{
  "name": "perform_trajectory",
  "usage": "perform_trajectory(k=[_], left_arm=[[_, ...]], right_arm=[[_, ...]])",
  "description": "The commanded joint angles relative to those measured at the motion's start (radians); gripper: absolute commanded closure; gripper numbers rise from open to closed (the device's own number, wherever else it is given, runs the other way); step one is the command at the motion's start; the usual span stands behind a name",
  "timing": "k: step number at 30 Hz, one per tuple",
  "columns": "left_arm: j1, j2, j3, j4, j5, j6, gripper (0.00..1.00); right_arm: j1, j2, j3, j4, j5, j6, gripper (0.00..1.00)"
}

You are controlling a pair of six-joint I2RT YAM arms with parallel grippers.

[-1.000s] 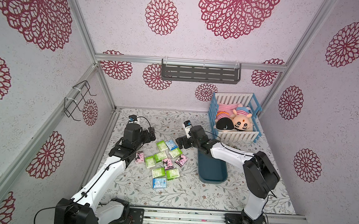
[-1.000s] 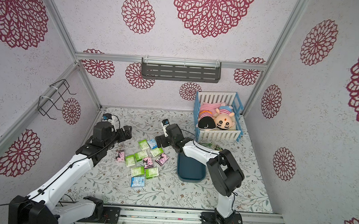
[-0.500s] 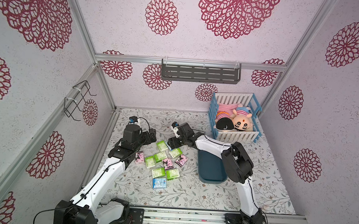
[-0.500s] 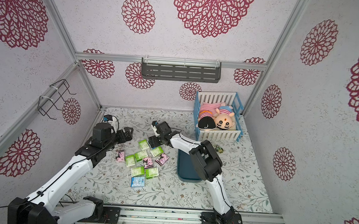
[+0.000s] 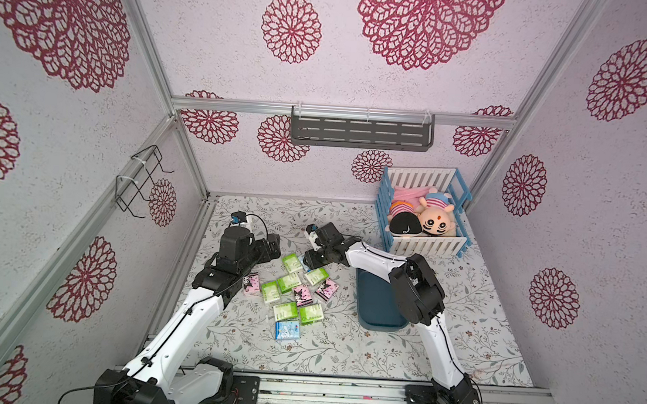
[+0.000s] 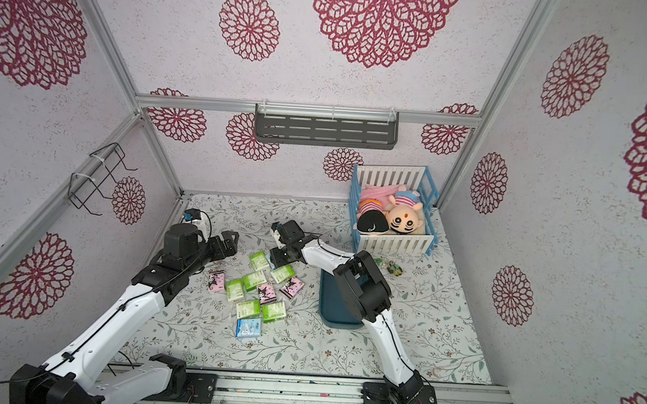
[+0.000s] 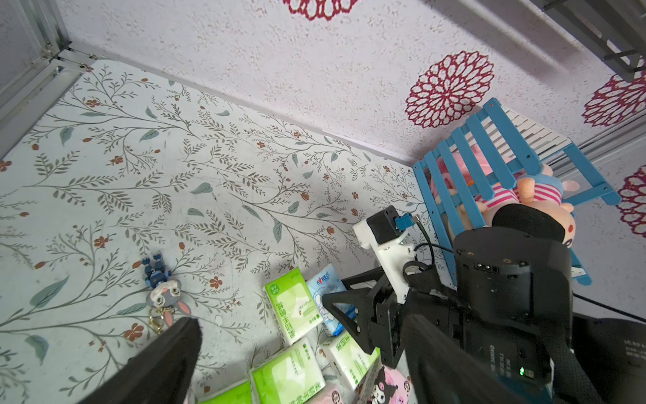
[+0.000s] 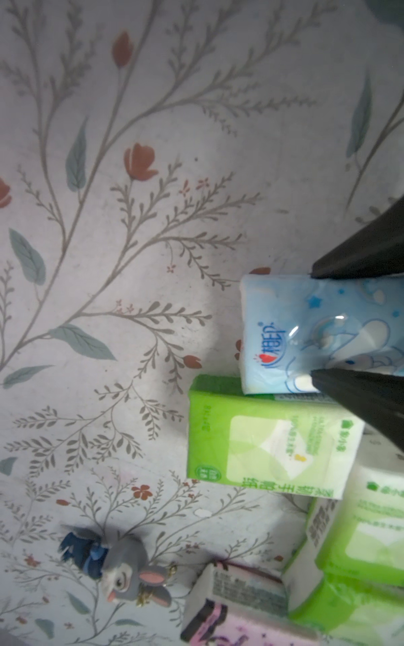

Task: Put the pocket tissues into the storage box
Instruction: Pick up the pocket tissues from the center of the board.

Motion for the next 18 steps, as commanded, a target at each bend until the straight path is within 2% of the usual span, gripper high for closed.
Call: perform_trajectory(k=[1, 10, 15, 18], left_arm=[[0.008, -0.018, -0.007, -0.008, -0.013, 0.012, 0.03], [0.008, -0.036, 0.002, -0.034, -0.031, 0.025, 0.03], [0.006, -0.036, 0.014, -0.051, -0.027, 0.017, 0.03], [0.005, -0.035, 0.026, -0.053, -0.017, 0.010, 0.03]], right_arm=[[0.003, 0.017, 0.022, -0.023, -0.018, 0.004, 0.68], [0.001, -0.016, 0.011, 0.020, -0.012, 0.030, 1.00], [-0.014, -0.107, -0.031, 0.090, -0.006, 0.075, 1.00], [-0.040, -0.219, -0.125, 0.173, 0.000, 0.137, 1.00]])
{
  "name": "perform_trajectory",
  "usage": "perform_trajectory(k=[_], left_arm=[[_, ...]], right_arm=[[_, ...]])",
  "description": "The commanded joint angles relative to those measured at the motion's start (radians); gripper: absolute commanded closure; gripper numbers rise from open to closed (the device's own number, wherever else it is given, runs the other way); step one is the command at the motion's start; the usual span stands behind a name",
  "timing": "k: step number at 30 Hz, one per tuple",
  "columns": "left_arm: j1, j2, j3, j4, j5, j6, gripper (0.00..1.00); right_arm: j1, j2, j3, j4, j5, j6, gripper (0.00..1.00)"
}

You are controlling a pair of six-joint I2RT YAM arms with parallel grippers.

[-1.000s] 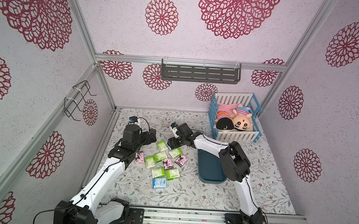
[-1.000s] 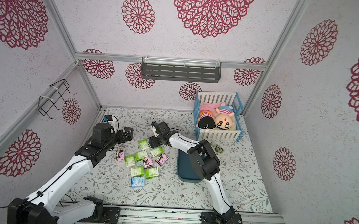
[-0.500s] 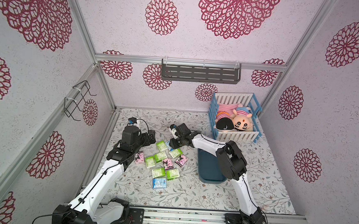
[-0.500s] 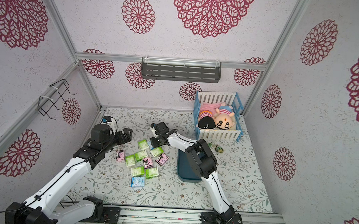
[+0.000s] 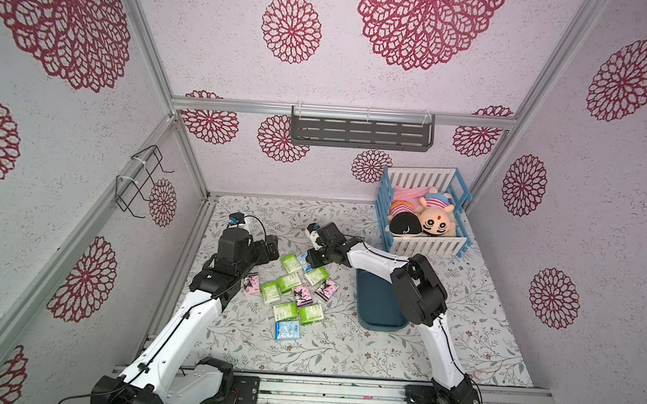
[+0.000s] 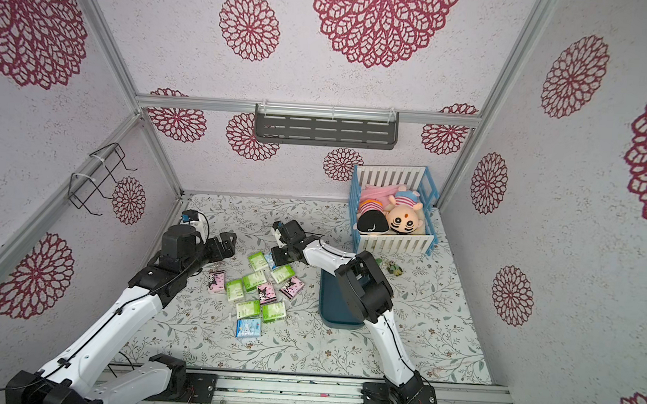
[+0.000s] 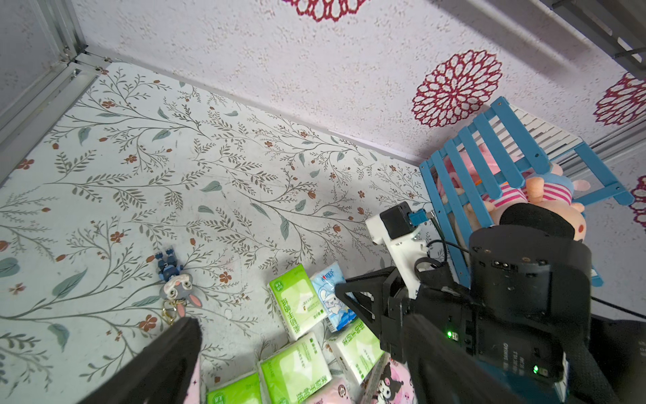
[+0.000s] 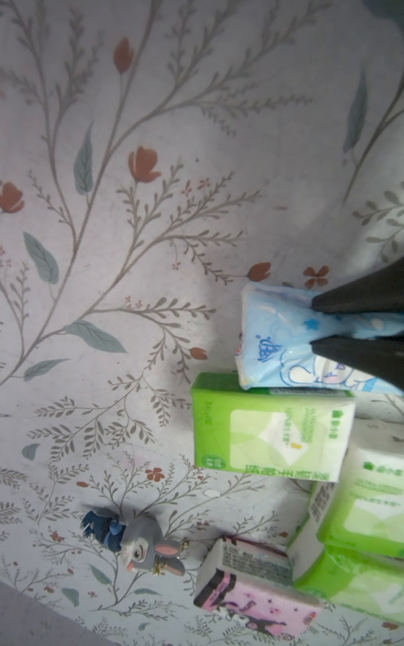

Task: Put the pocket tissues into the storage box
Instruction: Pick up the pocket tissues from the center of the board, then place the pocket tissues in the storage box.

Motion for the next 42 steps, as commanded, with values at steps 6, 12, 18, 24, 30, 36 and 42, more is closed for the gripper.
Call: perform_trajectory(k=[6, 12, 18, 24, 30, 36, 42], left_arm=[[-0.015, 0.007, 0.058, -0.013, 0.024, -0.004, 0.03], [-0.067, 0.057, 0.100, 0.020, 0.034, -0.001, 0.03], [-0.130, 0.126, 0.132, 0.061, 0.044, 0.002, 0.03], [-0.160, 0.189, 0.162, 0.073, 0.047, 0.005, 0.03], [-0.162, 0.193, 0.167, 0.068, 0.035, 0.012, 0.03], [-0.163, 0.181, 0.157, 0.054, 0.018, 0.022, 0.03], [-0.162, 0.173, 0.150, 0.046, 0.003, 0.038, 0.03]], right_arm=[[-0.101, -0.493, -0.362, 0.234, 0.082, 0.186, 1.00], [-0.189, -0.786, -0.628, 0.173, 0.139, 0.215, 1.00], [-0.243, -0.977, -0.864, 0.120, 0.158, 0.258, 1.00], [-0.253, -1.001, -0.998, 0.191, 0.133, 0.312, 1.00], [-0.268, -0.901, -1.017, 0.293, 0.112, 0.330, 1.00], [-0.278, -0.801, -1.012, 0.385, 0.100, 0.343, 1.00], [-0.278, -0.727, -1.007, 0.455, 0.076, 0.356, 1.00]])
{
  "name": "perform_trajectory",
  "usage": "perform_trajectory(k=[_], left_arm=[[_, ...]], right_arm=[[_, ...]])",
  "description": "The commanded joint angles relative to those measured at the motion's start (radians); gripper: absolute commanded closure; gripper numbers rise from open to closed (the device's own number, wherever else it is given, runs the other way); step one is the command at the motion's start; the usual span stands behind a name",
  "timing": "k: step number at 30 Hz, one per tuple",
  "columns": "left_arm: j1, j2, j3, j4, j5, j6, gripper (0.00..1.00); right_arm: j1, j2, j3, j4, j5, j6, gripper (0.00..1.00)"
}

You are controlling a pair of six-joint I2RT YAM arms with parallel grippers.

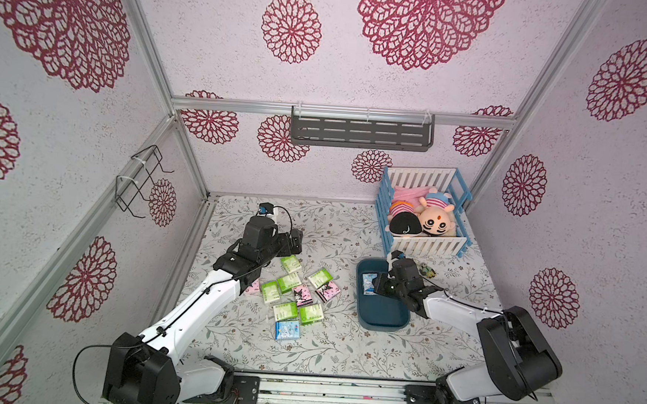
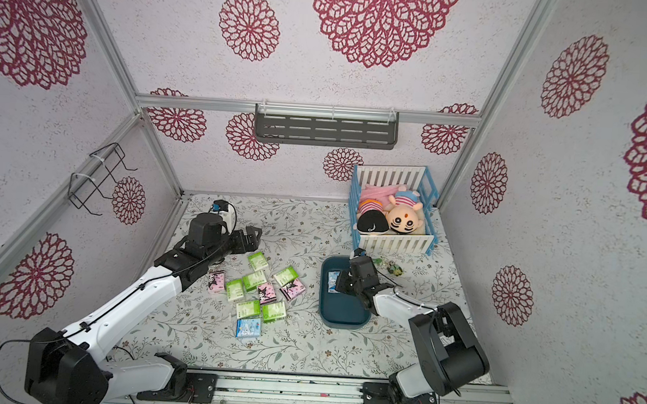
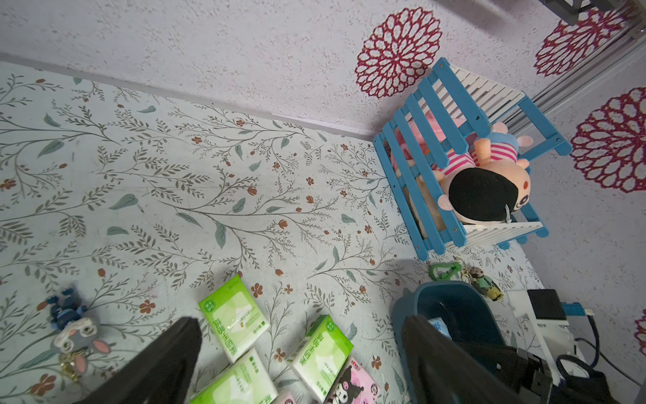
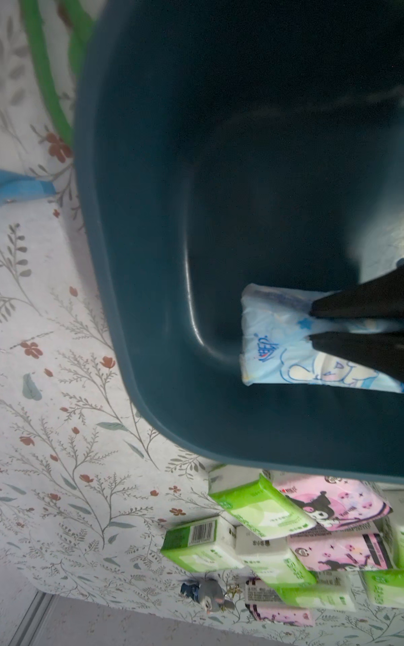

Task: Put the pocket tissues into the storage box
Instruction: Place the pocket tissues in the storage box.

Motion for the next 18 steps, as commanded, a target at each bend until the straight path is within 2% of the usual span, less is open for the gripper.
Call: perform_trajectory(k=[1, 15, 18], left_arm=[[-0.007, -0.021, 0.005, 0.002, -0.020, 0.024, 0.03], [-0.008, -0.025, -0.004, -0.006, -0.030, 0.032, 0.03], [-0.007, -0.027, -0.003, -0.010, -0.032, 0.034, 0.03]], right_arm=[[-0.006, 0.014, 0.024, 0.093, -0.020, 0.024, 1.00], [-0.007, 0.092, 0.045, 0.133, 0.005, 0.010, 1.00], [-0.006, 0.102, 0.049, 0.137, 0.002, 0.012, 0.96]])
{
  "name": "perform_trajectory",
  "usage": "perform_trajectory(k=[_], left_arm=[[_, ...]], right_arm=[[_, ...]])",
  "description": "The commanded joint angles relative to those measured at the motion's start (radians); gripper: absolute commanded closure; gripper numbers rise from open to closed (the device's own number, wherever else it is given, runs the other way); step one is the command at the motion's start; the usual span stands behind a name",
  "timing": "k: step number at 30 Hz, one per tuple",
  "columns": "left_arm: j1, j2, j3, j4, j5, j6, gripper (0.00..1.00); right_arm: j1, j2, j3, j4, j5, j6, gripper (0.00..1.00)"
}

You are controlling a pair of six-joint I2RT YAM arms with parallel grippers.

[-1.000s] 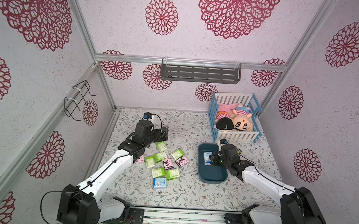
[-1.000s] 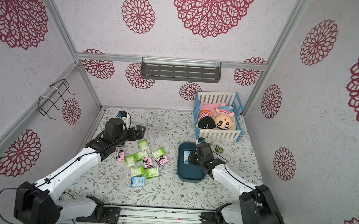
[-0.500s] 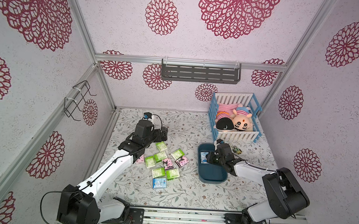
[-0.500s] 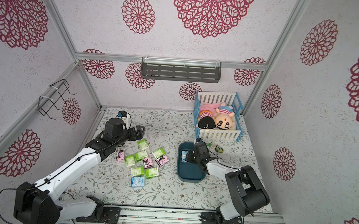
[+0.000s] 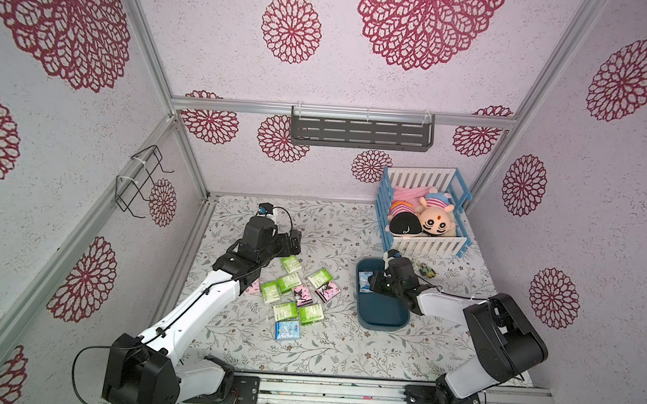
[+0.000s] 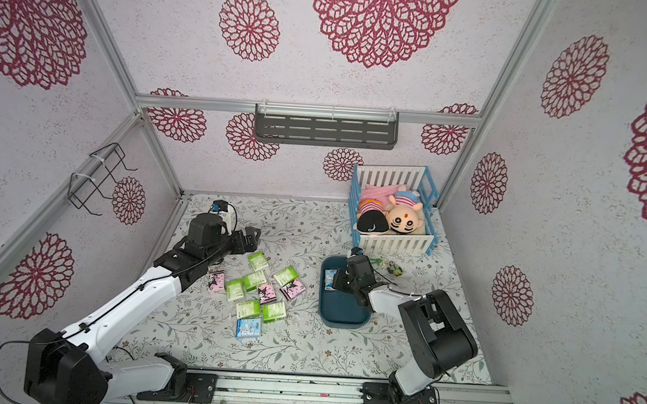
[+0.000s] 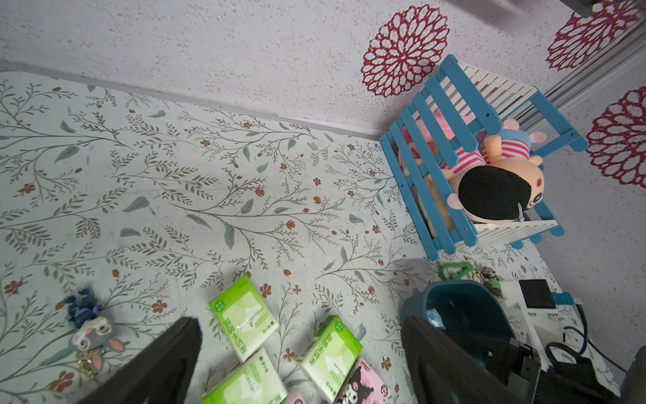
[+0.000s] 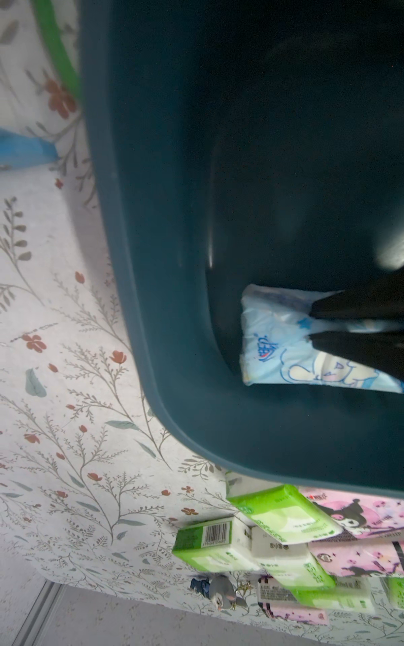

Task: Put the pocket tissues into the storage box
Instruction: Place the pocket tissues in the storage box, then pick up the pocket tissues from the center of the board.

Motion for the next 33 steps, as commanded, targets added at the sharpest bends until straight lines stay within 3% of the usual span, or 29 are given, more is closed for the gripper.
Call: perform_trajectory(k=[1, 9, 13, 21, 29, 33], left_arm=[[-0.007, -0.023, -0.004, -0.001, -0.012, 0.016, 0.03], [-0.007, -0.026, -0.001, -0.006, -0.014, 0.016, 0.03], [-0.007, -0.028, 0.001, -0.007, -0.012, 0.019, 0.03], [-0.007, -0.039, 0.001, -0.013, -0.035, 0.013, 0.03], [0.060, -0.042, -0.028, -0.027, -0.022, -0.062, 0.03], [0.181, -0.096, -0.052, -0.050, 0.034, -0.090, 0.03]], right_arm=[[-0.007, 0.011, 0.033, 0.035, 0.012, 0.004, 0.94], [-0.006, 0.006, 0.037, 0.028, -0.018, 0.004, 0.70], [-0.006, -0.010, 0.043, 0.009, -0.026, 0.003, 0.50], [-0.002, -0.099, 0.085, -0.094, 0.055, -0.058, 0.37], [0.123, -0.152, 0.223, -0.153, 0.250, -0.191, 0.25], [0.192, -0.065, 0.343, -0.114, 0.149, -0.242, 0.20]])
